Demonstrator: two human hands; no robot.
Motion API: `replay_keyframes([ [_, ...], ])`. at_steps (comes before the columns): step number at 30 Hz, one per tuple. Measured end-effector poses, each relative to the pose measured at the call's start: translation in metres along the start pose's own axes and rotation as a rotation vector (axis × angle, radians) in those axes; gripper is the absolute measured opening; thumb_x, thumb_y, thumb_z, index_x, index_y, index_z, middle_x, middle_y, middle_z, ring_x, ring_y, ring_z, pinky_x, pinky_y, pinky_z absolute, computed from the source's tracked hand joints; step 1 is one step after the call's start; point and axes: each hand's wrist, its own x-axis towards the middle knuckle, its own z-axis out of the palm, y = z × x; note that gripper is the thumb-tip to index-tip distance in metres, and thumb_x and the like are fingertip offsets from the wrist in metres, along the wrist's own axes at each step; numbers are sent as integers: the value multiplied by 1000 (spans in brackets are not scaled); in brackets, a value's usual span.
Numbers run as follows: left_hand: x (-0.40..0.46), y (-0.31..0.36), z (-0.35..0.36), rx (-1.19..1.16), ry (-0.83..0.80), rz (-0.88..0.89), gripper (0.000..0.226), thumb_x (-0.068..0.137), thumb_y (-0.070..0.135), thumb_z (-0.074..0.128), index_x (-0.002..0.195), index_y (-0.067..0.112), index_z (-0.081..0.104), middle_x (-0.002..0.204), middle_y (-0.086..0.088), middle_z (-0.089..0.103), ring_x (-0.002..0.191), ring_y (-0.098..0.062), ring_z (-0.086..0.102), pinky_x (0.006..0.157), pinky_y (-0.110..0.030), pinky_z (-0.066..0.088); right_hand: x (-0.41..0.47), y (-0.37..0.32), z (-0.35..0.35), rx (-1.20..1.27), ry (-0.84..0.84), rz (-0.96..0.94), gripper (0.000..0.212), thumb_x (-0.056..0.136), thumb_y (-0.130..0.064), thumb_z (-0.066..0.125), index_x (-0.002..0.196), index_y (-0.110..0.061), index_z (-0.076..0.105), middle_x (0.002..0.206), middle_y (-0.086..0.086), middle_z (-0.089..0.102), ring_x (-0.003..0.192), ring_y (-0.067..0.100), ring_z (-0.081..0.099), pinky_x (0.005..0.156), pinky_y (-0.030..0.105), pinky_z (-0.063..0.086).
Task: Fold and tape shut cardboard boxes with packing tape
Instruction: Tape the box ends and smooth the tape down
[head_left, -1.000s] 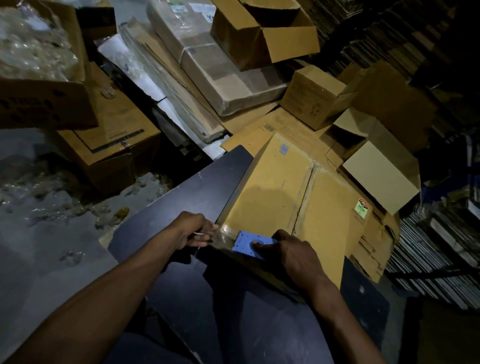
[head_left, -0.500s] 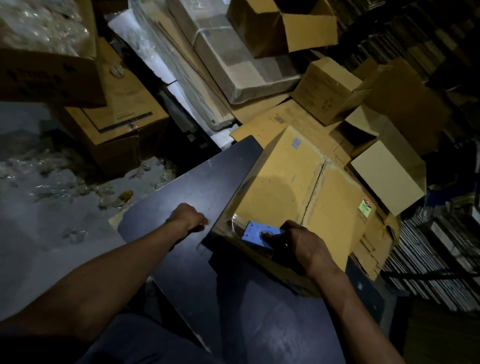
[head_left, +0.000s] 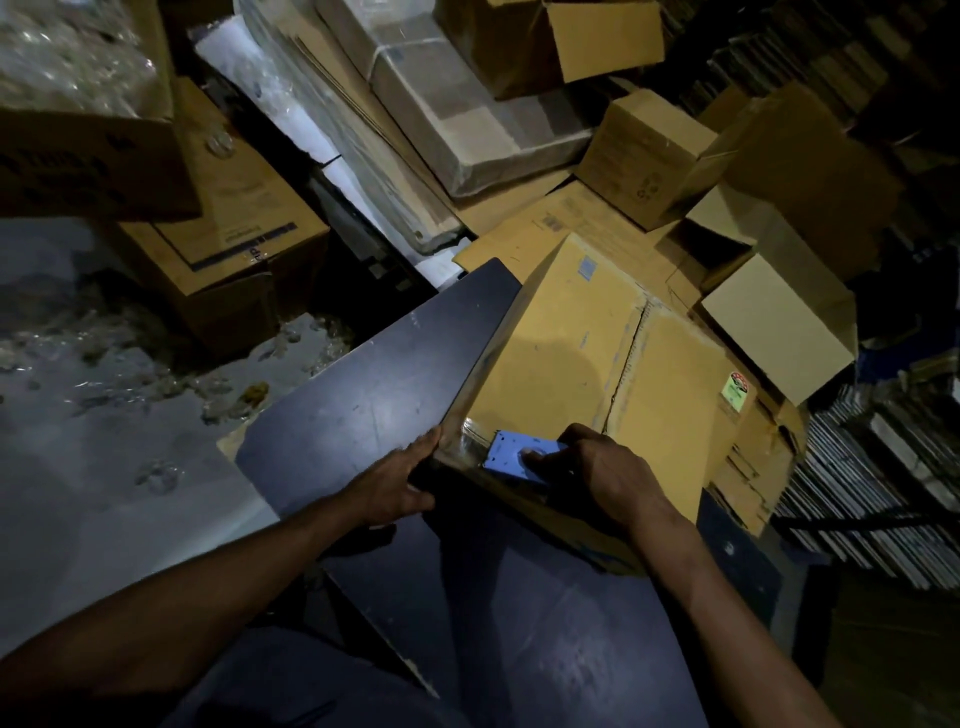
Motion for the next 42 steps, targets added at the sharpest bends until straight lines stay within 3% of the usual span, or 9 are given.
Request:
replay_keyframes([
  [3, 1, 34, -10, 166, 95, 166, 118, 84, 44, 77, 173, 40, 0, 181, 11, 9, 168, -11, 15, 138, -42, 14, 3, 2, 3, 6, 18, 16, 58, 100, -79, 43, 112, -28, 68, 105, -10, 54, 86, 15, 59, 67, 36, 40],
  [6, 12, 82, -7, 610, 283, 472, 105, 94, 61, 67, 175, 16, 18, 182, 0, 19, 168, -12, 15, 138, -41, 5, 6, 0, 3, 11, 70, 27, 66, 96, -84, 39, 94, -23, 64, 99, -8, 56, 82, 17, 60, 66, 37, 38],
  [12, 45, 49, -20, 1024, 384, 781, 59, 106, 34, 71, 158, 10, 57, 164, -11, 54, 154, -24, 50, 129, -56, 36, -8, -6, -5, -94, 66, -28, 61, 100, -80, 38, 103, -25, 63, 100, -3, 54, 88, 25, 64, 71, 42, 51],
  [22, 45, 61, -18, 1017, 454, 753, 50, 104, 39, 66, 145, 10, 71, 152, -10, 66, 146, -23, 59, 125, -56, 40, -23, 51, -9, -85, -107, 177, 58, 93, -80, 57, 104, -24, 70, 102, 1, 65, 87, 24, 64, 72, 36, 44],
  [29, 48, 90, 21, 1066, 446, 760, 49, 106, 32, 65, 145, 2, 67, 154, -20, 62, 144, -35, 58, 129, -53, 36, -27, 53, -13, -137, -114, 63, 44, 101, -62, 61, 90, -21, 71, 86, 1, 61, 78, 28, 60, 68, 36, 46],
  [32, 62, 80, 43, 1114, 378, 857, 46, 101, 12, 58, 145, 3, 68, 148, -19, 67, 136, -32, 67, 130, -46, 28, -37, 56, -7, -211, -88, -61, 29, 100, -45, 68, 126, -36, 75, 108, 2, 67, 90, 31, 69, 71, 41, 55],
  [34, 68, 70, 39, 1106, 346, 876, 50, 98, 11, 50, 143, 5, 70, 148, -15, 68, 134, -29, 69, 130, -43, 34, -41, 57, 0, -223, -48, -118, 47, 98, -35, 69, 142, -48, 62, 113, 0, 63, 96, 33, 69, 72, 43, 58],
  [38, 73, 49, -3, 1084, 316, 851, 57, 96, 12, 64, 152, 9, 62, 157, -12, 62, 145, -28, 60, 127, -46, 41, -33, 42, 8, -235, 33, -210, 57, 97, -41, 64, 150, -55, 48, 115, 1, 54, 97, 36, 68, 70, 40, 53],
  [42, 70, 49, -45, 1065, 220, 835, 58, 104, 19, 66, 161, 17, 54, 166, -5, 52, 153, -20, 51, 128, -42, 40, -20, 6, 0, -214, 46, -132, 51, 98, -43, 69, 148, -41, 58, 130, 7, 62, 109, 39, 69, 83, 40, 51],
])
